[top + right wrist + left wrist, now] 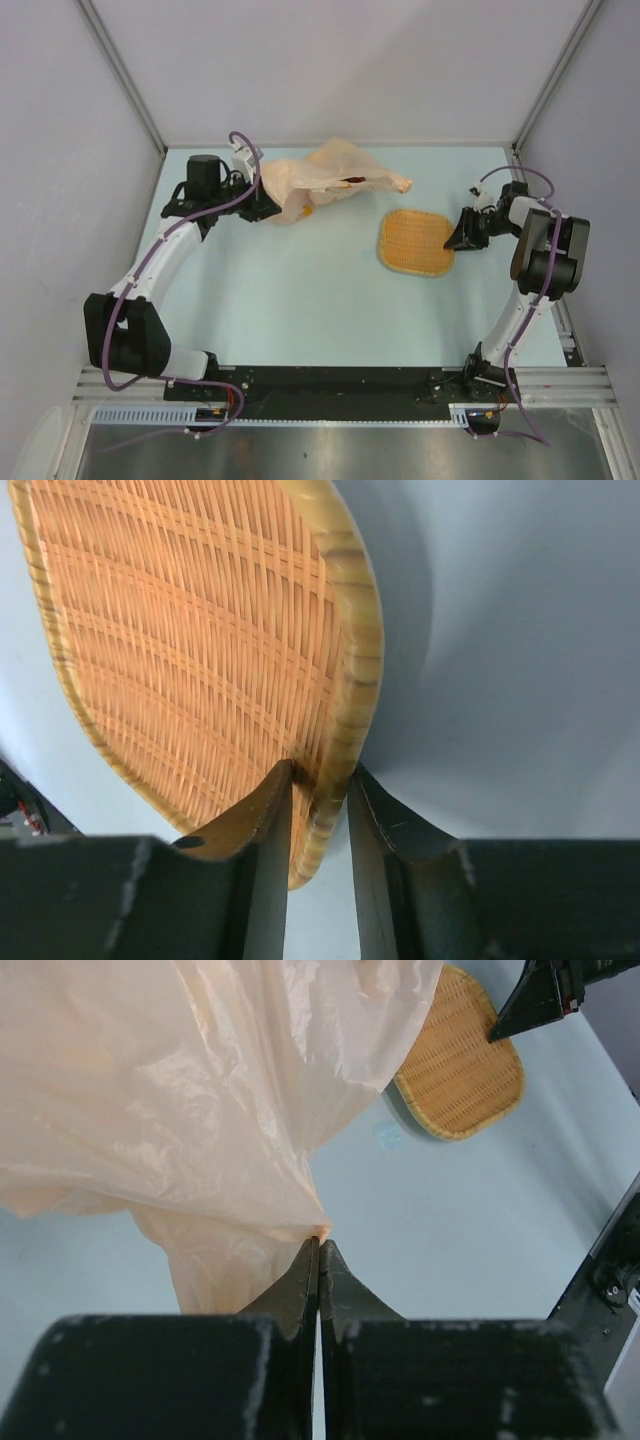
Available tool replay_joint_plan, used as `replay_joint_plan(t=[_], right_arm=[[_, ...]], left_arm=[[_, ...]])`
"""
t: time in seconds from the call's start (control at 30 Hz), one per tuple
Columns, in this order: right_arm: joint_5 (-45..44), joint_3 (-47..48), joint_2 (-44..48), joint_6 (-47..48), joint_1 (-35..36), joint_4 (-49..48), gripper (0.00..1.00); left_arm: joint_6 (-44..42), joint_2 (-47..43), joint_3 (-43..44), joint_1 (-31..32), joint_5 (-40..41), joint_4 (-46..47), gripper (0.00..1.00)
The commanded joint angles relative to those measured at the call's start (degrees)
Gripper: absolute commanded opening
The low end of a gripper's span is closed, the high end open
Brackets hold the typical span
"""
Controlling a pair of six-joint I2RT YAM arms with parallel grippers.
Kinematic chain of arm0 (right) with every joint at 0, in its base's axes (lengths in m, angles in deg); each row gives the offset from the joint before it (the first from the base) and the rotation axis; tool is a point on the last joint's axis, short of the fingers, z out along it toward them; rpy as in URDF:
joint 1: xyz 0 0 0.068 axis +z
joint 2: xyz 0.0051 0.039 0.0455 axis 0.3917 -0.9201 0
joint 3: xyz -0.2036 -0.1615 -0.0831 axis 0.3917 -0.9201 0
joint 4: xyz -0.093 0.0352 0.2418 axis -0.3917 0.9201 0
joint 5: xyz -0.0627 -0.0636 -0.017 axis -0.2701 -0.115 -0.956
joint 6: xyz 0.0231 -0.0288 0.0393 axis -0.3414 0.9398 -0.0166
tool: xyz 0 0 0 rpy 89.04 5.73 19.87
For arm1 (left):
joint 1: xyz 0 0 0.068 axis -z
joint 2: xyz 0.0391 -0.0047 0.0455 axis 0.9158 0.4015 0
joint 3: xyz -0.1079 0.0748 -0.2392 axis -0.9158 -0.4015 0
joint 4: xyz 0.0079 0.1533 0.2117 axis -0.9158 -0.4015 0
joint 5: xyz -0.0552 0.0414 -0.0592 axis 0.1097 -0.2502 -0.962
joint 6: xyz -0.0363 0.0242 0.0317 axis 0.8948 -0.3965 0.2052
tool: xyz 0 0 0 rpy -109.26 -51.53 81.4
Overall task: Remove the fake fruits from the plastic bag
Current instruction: Move the plate to the center of the board.
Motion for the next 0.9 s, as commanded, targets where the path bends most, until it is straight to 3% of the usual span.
replay_joint_plan(t=[0.0,0.2,0.4,0.67,0.87], right_arm=[[1.71,0.19,-0.29,1.88,2.47,3.42,0.25],[3.83,-2.27,0.77,13.83,15.1,16.26,0.0],[0.84,-9.31,6.21,10.42,25.92,12.32,0.0],[-3.65,-8.79,8.24,2.34,26.03,6.69,0.0],[3.37,-10.01,9.38,-10.04,29.53,5.13,0.0]], left_arm=[[-2.35,-0.9,-0.98,0.96,0.97,1.09,0.0],[-1.65,-1.34,-0.63,1.14,0.62,1.79,0.0],[1.08,-2.48,-0.54,1.14,-0.61,3.46,0.0],[2.31,-5.65,-2.82,1.05,-0.96,4.25,0.0],[3.19,-5.65,-3.35,1.05,-1.75,3.99,0.0]])
